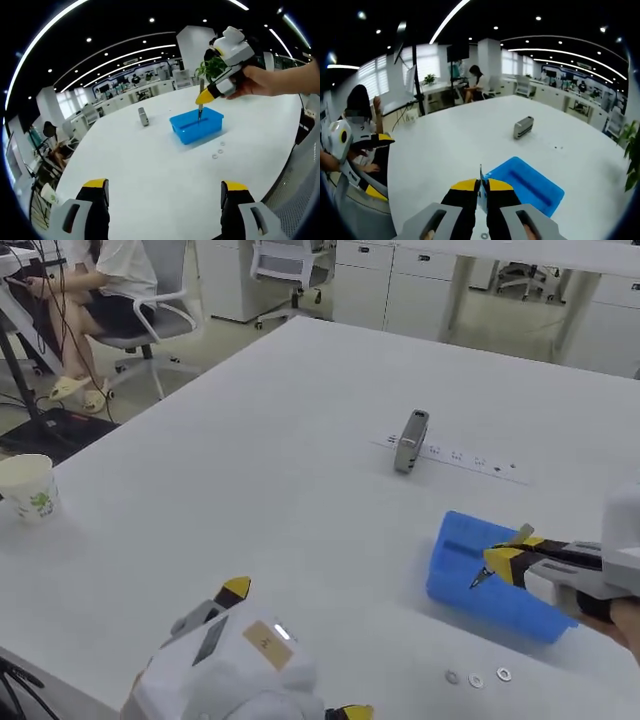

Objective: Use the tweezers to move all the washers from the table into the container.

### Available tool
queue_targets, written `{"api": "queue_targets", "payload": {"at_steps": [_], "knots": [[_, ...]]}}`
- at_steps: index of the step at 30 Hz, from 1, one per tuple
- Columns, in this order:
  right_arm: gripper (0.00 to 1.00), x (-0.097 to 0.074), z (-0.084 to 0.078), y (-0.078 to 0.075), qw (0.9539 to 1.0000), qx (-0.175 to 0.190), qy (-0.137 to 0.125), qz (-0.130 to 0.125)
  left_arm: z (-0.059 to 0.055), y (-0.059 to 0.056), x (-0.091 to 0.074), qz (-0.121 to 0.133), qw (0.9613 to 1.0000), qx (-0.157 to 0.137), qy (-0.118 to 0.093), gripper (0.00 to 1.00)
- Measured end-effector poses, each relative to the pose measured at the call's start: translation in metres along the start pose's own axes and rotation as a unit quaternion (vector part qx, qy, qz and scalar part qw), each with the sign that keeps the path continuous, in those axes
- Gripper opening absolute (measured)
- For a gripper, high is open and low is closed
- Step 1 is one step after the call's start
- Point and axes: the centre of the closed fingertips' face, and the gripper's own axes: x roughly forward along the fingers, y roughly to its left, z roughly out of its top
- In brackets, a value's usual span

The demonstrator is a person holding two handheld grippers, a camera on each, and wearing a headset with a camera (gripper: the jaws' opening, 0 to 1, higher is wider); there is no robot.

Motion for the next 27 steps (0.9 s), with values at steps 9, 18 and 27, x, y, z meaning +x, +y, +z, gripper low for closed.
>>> {"api": "queue_targets", "payload": {"at_steps": [9,18,27], "knots": [[0.02,-0.002,-0.018,0.013,0.9997,0.014,0.013,0.013,0.000,-0.001,0.000,-0.002,1.0000,0.002,0.001,0.95],[0.02,-0.001,-0.034,0.025,0.9992,0.022,0.026,0.021,-0.001,-0.002,0.000,-0.004,1.0000,0.003,0.003,0.95],[0.03,0.003,-0.052,0.032,0.9981,0.030,0.046,0.027,-0.004,-0.003,0.002,-0.006,0.9999,0.009,0.011,0.95]]}}
